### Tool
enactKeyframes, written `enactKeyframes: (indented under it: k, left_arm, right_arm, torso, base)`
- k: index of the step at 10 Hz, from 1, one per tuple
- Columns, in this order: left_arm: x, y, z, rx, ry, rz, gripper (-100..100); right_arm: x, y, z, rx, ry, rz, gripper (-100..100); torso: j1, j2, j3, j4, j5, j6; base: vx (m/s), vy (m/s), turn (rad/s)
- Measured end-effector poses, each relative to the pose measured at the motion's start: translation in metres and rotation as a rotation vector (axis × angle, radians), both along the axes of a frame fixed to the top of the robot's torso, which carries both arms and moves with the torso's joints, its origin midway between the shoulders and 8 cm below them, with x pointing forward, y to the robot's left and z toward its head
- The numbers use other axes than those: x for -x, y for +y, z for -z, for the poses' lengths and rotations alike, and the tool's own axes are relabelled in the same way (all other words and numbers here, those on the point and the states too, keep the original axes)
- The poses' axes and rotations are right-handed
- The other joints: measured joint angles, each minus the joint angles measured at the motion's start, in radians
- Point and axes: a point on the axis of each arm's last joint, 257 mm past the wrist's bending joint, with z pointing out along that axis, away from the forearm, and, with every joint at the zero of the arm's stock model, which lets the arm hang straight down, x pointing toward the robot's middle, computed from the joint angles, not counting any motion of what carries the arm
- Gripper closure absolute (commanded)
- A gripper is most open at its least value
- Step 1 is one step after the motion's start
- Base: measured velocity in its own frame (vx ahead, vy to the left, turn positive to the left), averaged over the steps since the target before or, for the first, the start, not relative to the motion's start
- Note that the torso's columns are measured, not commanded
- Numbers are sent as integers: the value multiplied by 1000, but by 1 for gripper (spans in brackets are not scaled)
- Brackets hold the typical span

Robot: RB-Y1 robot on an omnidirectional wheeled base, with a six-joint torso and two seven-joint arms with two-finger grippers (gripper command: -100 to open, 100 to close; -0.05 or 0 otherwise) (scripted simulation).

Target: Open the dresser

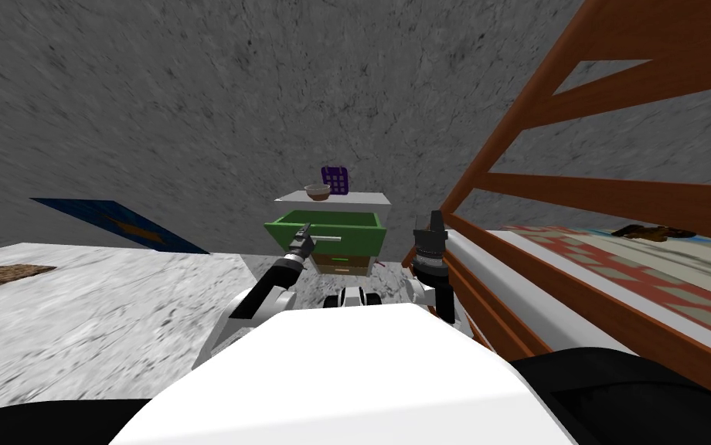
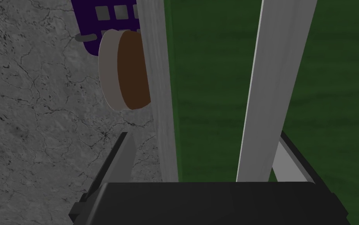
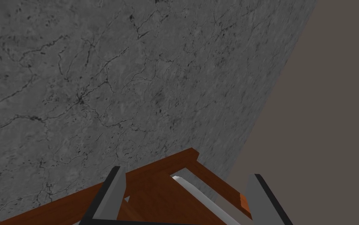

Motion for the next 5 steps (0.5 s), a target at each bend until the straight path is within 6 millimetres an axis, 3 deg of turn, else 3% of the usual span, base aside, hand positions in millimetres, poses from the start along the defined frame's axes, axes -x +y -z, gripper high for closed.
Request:
enactKeyframes:
  k: [1,5]
  left_arm:
    - [0,0,1,0,5,-1,0]
    - [0,1,6,-1,17,-2,0]
  right_arm:
    - [0,0,0,0,0,0,0]
    - [0,0,0,0,0,0,0]
  torso:
    - [0,0,0,-2,1,1]
    - [0,-6,-2,-6,2,1]
  base:
    - [5,-1,-2]
    - [0,0,0]
